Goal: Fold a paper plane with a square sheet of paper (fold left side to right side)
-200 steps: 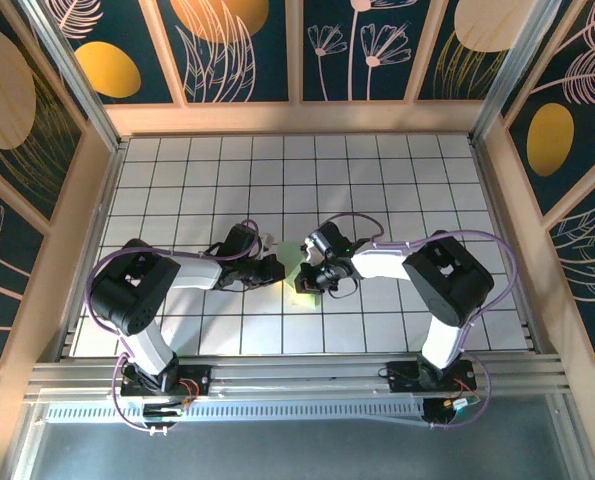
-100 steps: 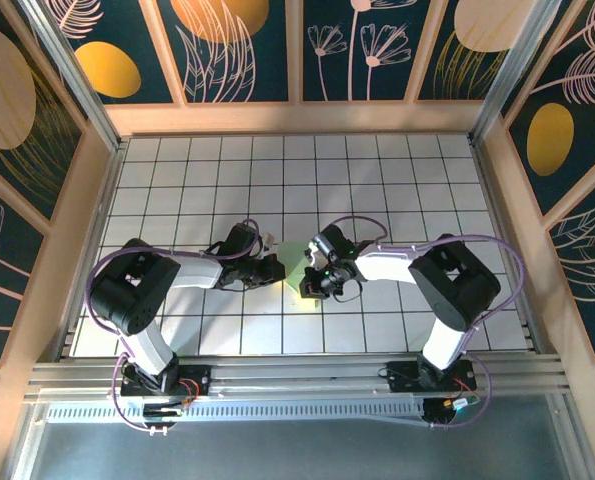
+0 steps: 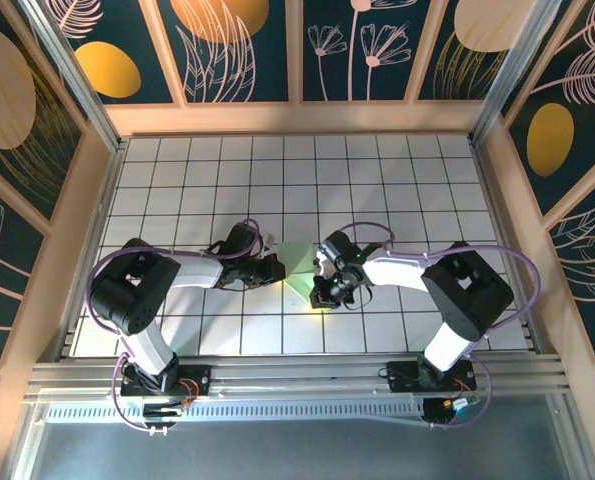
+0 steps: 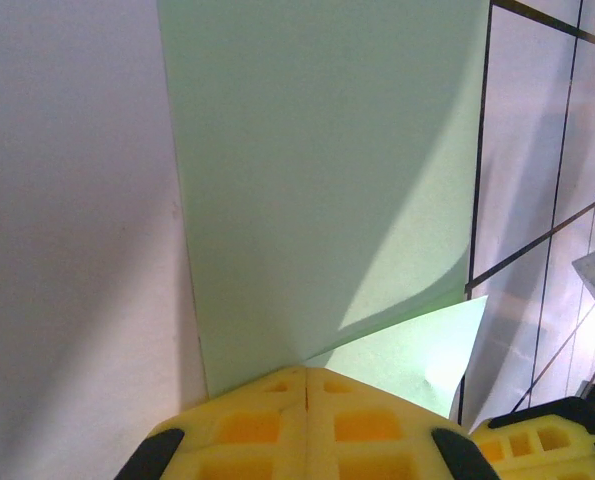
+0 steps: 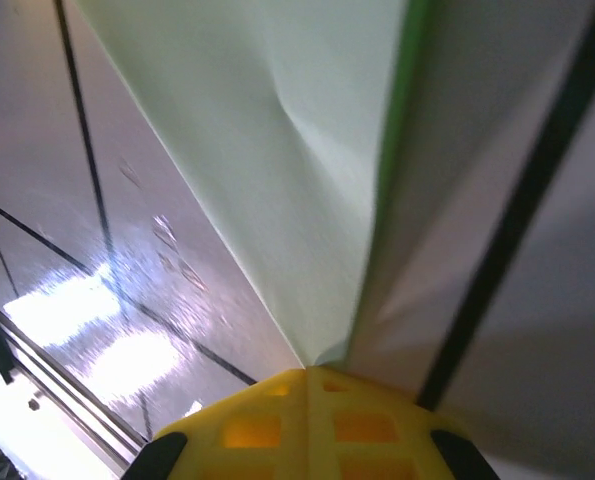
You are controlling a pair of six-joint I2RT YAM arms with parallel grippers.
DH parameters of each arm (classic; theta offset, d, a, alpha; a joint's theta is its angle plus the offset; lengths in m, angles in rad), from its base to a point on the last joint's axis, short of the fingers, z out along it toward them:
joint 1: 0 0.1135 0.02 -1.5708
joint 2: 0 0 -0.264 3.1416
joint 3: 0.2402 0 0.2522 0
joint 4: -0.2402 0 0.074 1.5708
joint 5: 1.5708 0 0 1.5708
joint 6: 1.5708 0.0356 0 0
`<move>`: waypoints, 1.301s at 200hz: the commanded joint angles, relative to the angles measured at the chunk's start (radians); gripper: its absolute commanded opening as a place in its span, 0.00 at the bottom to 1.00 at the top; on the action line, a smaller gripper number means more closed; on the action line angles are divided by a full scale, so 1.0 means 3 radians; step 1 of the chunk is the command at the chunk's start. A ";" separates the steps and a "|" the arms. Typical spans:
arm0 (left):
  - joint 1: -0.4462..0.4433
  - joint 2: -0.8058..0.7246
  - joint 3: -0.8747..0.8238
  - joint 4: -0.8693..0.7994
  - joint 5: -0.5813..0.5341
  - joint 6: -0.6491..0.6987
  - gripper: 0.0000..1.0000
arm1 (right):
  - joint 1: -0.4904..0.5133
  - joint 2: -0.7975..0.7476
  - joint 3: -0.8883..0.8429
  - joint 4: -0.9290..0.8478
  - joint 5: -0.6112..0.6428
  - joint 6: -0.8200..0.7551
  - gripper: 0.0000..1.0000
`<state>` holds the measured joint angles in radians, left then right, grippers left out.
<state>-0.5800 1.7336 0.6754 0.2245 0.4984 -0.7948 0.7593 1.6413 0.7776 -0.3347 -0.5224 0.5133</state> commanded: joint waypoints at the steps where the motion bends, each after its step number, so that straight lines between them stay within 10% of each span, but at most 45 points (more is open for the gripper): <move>1: 0.0010 0.0184 0.0027 -0.0090 -0.0294 -0.0042 0.00 | -0.0072 -0.0144 0.0052 -0.0504 0.0119 -0.0244 0.00; 86: 0.0307 -0.0185 0.0304 0.0178 -0.0343 -0.0255 0.35 | -0.0654 -0.0348 0.0055 0.0781 0.0217 -0.0948 0.51; 260: 0.0435 -0.0264 0.0142 0.0177 -0.0506 -0.0313 0.40 | -0.0536 0.0333 0.0162 0.1098 -0.0181 -0.0978 0.35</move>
<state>-0.4522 1.6501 0.7185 0.2840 0.3569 -0.8890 0.5873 1.7260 0.8127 0.0006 -0.5583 0.2333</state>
